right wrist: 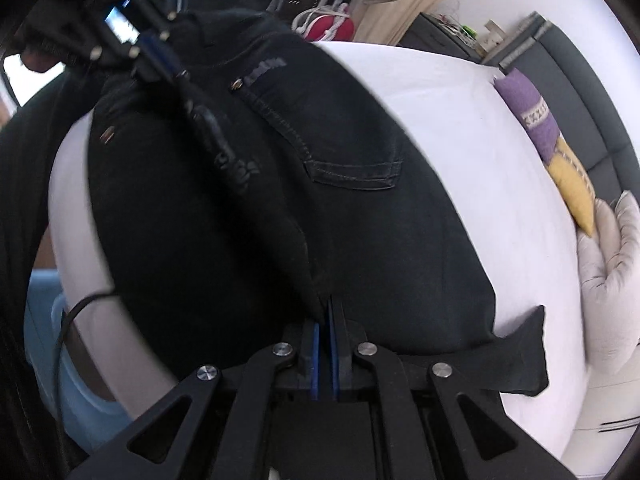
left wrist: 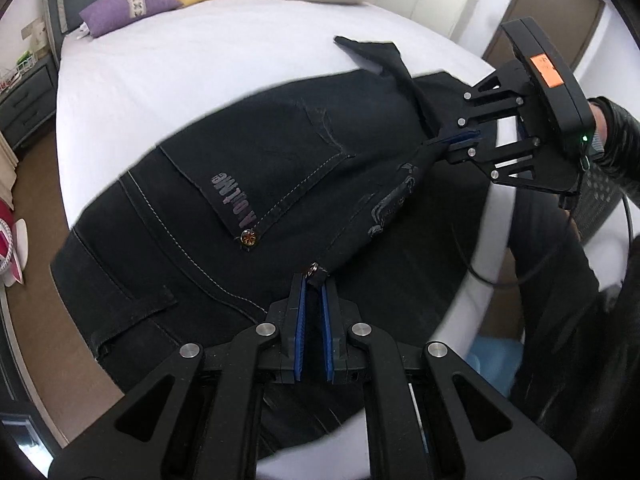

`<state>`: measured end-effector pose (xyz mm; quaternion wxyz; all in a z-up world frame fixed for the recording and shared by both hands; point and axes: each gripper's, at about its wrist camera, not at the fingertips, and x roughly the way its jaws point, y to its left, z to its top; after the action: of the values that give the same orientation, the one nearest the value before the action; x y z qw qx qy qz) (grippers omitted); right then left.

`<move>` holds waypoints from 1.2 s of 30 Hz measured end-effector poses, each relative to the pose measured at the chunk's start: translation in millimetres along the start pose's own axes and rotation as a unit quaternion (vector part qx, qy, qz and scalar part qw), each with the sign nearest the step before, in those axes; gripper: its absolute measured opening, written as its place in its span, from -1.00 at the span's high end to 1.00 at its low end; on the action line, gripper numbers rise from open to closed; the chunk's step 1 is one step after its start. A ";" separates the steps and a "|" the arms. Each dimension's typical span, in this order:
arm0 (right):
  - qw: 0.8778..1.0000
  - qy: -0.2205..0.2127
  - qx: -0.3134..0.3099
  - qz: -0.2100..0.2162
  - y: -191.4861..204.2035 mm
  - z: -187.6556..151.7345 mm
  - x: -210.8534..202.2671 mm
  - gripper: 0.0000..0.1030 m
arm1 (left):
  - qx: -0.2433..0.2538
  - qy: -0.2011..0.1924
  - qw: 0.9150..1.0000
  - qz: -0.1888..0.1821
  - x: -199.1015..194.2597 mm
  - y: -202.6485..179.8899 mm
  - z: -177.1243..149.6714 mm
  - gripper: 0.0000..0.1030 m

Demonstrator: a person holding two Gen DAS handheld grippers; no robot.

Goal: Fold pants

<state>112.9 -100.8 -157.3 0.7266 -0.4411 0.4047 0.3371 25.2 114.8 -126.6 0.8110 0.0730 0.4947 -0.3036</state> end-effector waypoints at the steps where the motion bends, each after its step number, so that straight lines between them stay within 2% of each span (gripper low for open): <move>1: 1.000 0.002 -0.008 -0.005 7.9 -2.4 -1.8 0.90 | 0.006 0.004 1.000 0.001 -0.4 -6.3 -2.0 0.88; 4: 1.000 0.006 -0.013 -0.008 27.7 -11.2 -7.1 0.89 | 0.025 0.017 1.000 0.004 -0.5 -24.9 -11.7 0.88; 7: 1.000 0.012 -0.021 -0.016 29.9 -1.7 3.5 0.89 | 0.037 0.026 0.999 0.009 2.0 -37.4 -11.9 0.88; 10: 0.999 0.017 -0.035 -0.036 38.2 -5.4 0.8 0.89 | 0.041 0.027 0.999 0.006 -2.1 -39.6 -11.8 0.88; 13: 0.999 0.014 -0.030 -0.038 45.7 -9.6 -8.5 0.89 | 0.045 0.027 0.999 0.001 -4.7 -48.5 -18.1 0.88; 17: 0.998 0.015 -0.033 -0.043 51.1 -9.8 -9.8 0.89 | 0.041 0.028 0.999 0.002 -4.4 -34.8 -19.5 0.87; 19: 0.998 0.023 -0.028 -0.043 64.3 -18.7 -7.8 0.89 | 0.031 0.030 0.999 0.008 0.9 -28.2 -19.6 0.80; 22: 0.998 0.028 -0.031 -0.055 71.4 -17.8 2.1 0.86 | 0.016 0.018 1.000 0.007 2.3 -19.3 -27.9 0.79; 24: 0.997 0.027 -0.031 -0.067 74.3 -16.8 2.9 0.86 | 0.007 0.018 1.000 0.003 -2.5 -17.8 -29.7 0.75; 29: 0.998 0.021 -0.005 -0.064 73.9 -19.1 -0.1 0.86 | -0.016 0.023 1.000 0.013 -37.4 -7.1 -35.6 0.73; 33: 0.997 0.025 0.001 -0.072 80.8 -18.5 0.9 0.86 | -0.045 -0.010 0.998 0.041 -67.6 4.4 -29.8 0.73; 36: 0.997 0.028 0.007 -0.078 82.9 -17.7 1.5 0.86 | -0.067 -0.063 0.996 0.012 -74.0 -5.7 -8.9 0.73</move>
<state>38.2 -84.9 -194.2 0.7420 -0.4757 0.3917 0.2641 -8.9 145.1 -67.4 0.8475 0.0050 0.4607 -0.2635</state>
